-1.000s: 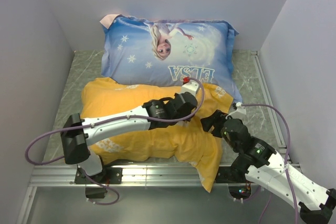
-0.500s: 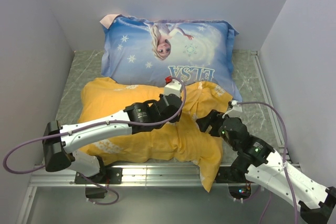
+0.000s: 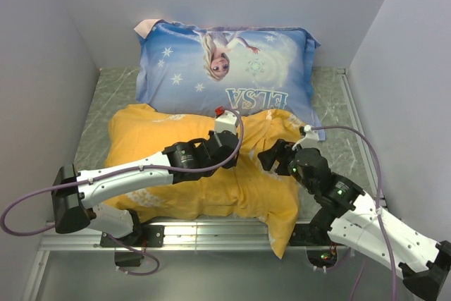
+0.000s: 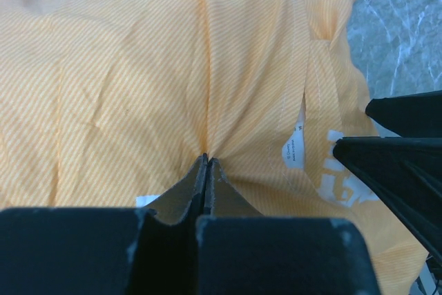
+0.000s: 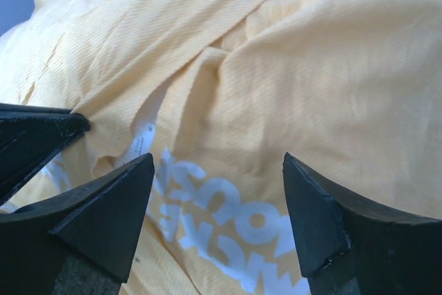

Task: Remove the pillowcase from the pillow

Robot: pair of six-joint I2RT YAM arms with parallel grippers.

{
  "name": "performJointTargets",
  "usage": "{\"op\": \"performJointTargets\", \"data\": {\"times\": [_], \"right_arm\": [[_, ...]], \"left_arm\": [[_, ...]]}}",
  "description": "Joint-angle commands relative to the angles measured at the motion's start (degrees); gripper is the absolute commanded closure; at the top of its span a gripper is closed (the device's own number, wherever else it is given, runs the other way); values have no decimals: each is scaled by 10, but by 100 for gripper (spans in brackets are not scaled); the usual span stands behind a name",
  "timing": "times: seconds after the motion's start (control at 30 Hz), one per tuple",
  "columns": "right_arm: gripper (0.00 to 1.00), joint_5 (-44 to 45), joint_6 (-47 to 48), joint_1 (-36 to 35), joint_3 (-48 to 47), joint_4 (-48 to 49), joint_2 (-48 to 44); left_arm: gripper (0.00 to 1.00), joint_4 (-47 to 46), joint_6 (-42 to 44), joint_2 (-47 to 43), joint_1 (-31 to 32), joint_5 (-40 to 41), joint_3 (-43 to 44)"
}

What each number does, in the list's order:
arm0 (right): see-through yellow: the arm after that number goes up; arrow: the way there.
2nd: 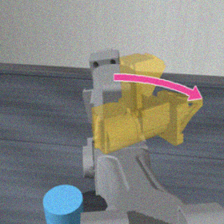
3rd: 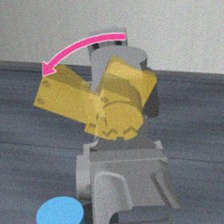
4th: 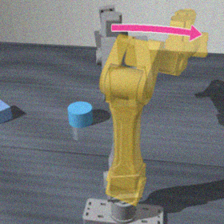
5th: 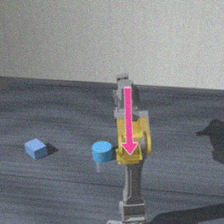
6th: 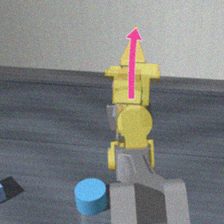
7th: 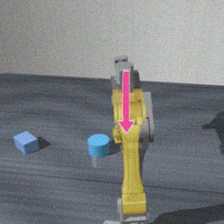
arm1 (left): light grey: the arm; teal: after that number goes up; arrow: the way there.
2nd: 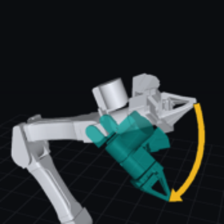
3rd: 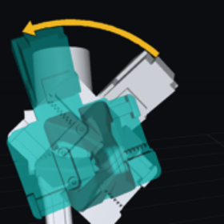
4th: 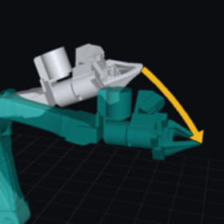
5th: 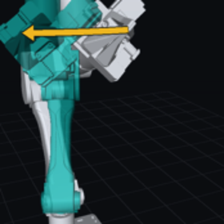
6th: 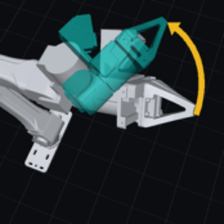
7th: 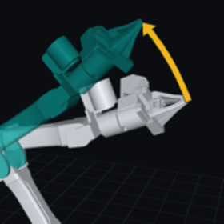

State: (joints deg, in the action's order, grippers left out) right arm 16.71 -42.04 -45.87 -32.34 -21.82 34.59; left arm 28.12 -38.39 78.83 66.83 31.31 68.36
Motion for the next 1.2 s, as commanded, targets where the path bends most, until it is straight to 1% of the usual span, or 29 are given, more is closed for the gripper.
{"op": "performJointTargets", "data": {"times": [0.0, 0.23, 0.3, 0.33, 0.37, 0.4, 0.43, 0.5, 0.53, 0.6, 0.63, 0.77, 0.9, 0.93, 0.97, 1.03, 1.07, 1.1, 1.17], "right_arm": [[19, -1, 15, 1, -36, 36, 43], [40, 13, 14, 0, -46, 43, 85], [43, 17, 16, 0, -44, 42, 80], [66, 22, 16, 0, -44, 36, 78], [80, 37, 13, 0, -46, 24, 76], [93, 73, -2, 1, -48, -18, 72], [100, 91, -9, 2, -48, -42, 69], [100, 113, -27, 16, -36, -93, 41], [100, 112, -31, 26, -29, -102, 29], [100, 105, -39, 47, -4, -119, -6], [100, 92, -39, 82, 9, -125, -14], [100, 55, -34, 145, 9, -129, -44], [100, 63, -32, 176, 3, -120, -9], [100, 61, -29, 186, 6, -115, -1], [100, 53, -25, 215, 10, -110, 7], [100, -4, -14, 252, 38, -70, 21], [100, -23, -13, 266, 47, -55, 25], [100, -64, -10, 288, 53, -32, 37], [100, -85, -10, 291, 56, -12, 58]], "left_arm": [[100, 8, -3, -17, -3, 5, -6], [100, 3, 7, -7, -4, 4, 5], [100, -4, 9, -1, -6, 1, 3], [100, -6, 10, 1, -11, 0, 2], [100, -8, 11, 3, -14, -2, 0], [100, -10, 10, 4, -20, -3, -2], [100, -10, 11, 5, -36, -4, -6], [100, -19, 13, -10, -61, -23, -27], [100, -30, 12, -18, -93, -30, -37], [100, -33, 8, -44, -128, -44, -66], [100, -33, 3, -53, -163, -47, -75], [100, -31, -6, -130, -237, -63, -122], [99, -12, -21, -178, -307, -62, -163], [100, -14, -24, -189, -341, -79, -174], [100, -17, -23, -208, -358, -91, -186], [99, -26, -24, -223, -397, -111, -218], [99, -36, -23, -230, -403, -141, -228], [99, -49, -24, -228, -404, -156, -241], [99, -67, -34, -204, -404, -207, -255]]}}
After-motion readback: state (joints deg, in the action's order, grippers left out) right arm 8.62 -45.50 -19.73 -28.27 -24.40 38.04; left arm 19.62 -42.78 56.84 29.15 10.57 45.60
